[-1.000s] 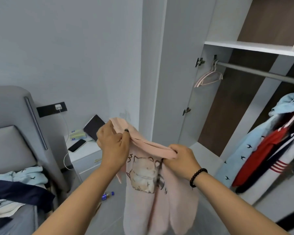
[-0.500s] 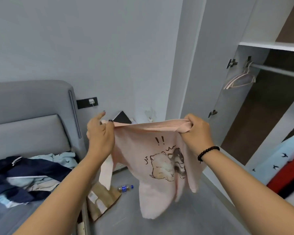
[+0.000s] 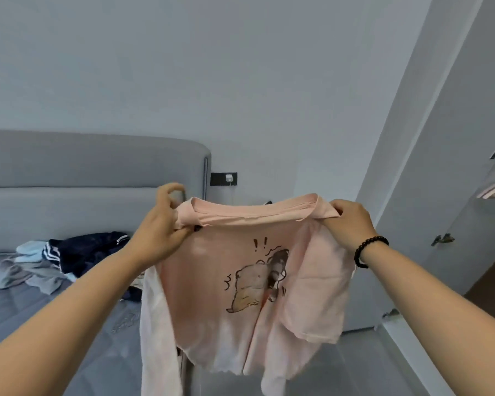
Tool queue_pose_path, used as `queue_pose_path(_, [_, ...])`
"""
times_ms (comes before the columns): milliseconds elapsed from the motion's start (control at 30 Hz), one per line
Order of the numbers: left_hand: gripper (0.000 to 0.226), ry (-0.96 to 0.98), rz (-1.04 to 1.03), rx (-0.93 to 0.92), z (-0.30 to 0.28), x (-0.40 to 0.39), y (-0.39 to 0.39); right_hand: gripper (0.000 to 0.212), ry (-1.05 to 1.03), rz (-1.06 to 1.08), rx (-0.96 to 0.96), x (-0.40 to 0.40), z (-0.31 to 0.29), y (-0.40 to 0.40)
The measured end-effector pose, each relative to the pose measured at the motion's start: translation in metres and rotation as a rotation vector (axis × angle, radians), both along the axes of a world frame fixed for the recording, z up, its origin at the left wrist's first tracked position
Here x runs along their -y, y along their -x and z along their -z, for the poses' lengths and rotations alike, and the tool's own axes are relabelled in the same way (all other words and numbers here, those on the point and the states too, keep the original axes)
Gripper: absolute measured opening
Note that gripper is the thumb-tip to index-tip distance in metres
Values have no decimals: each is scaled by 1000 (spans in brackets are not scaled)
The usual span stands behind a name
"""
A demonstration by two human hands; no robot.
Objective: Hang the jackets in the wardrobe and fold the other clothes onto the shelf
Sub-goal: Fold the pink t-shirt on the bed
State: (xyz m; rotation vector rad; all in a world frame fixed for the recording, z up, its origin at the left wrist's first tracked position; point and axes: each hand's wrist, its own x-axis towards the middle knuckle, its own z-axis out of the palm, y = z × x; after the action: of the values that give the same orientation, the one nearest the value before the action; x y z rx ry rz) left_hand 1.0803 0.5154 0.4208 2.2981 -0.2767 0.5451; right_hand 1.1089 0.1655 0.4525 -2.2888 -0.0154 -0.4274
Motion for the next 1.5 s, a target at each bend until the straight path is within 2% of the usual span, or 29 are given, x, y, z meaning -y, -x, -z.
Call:
queue_pose_path(33, [57,12,-55,-13,-2,-10,5,39,-2,-28,-7,-6,-2,-1])
queue_pose_path(100, [32,-1,-154,-74,-7,-29,16,33,10,-102,-17,-22,-6,1])
queue_pose_path(167, [13,-85,-224,-168,-13,-52,31,37,44,-175,-12,-40,-12,4])
queue_pose_path(267, [18,-114,-296,-288,-31,-92,57,44,86,-264,40,-67,-28,9])
queue_pose_path(333, [35,-110,-421,-269,-45,-113,75,49,81,-306,89,-81,-40,12])
queue_pose_path(433, [49,-61,-645,-130,-63,-133,106,55,74,-401,70,-98,-57,20])
queue_pose_path(600, [34,124,-757,115,-89,-145,150,52,199,-633,-54,-121,-91,39])
queue_pose_path(667, [31,146,-766,225,-103,-149,167,56,158,-697,-65,-128,-103,50])
queue_pose_path(767, [30,108,-776,411,-124,-157,191,52,34,-799,-86,-133,-119,65])
queue_pose_path(867, [28,51,-782,577,-136,-163,209,46,-42,-837,3,-141,-124,78])
queue_pose_path(1100, [22,7,-787,634,-115,-175,212,19,-197,-783,164,-173,-88,94])
queue_pose_path(1200, [24,11,-792,644,-99,-186,198,26,-247,-794,196,-199,-59,93])
queue_pose_path(1333, [22,-1,-800,637,-73,-205,169,19,-260,-833,202,-229,-12,86])
queue_pose_path(1500, [24,-34,-802,718,-28,-230,134,9,-231,-829,277,-252,49,63])
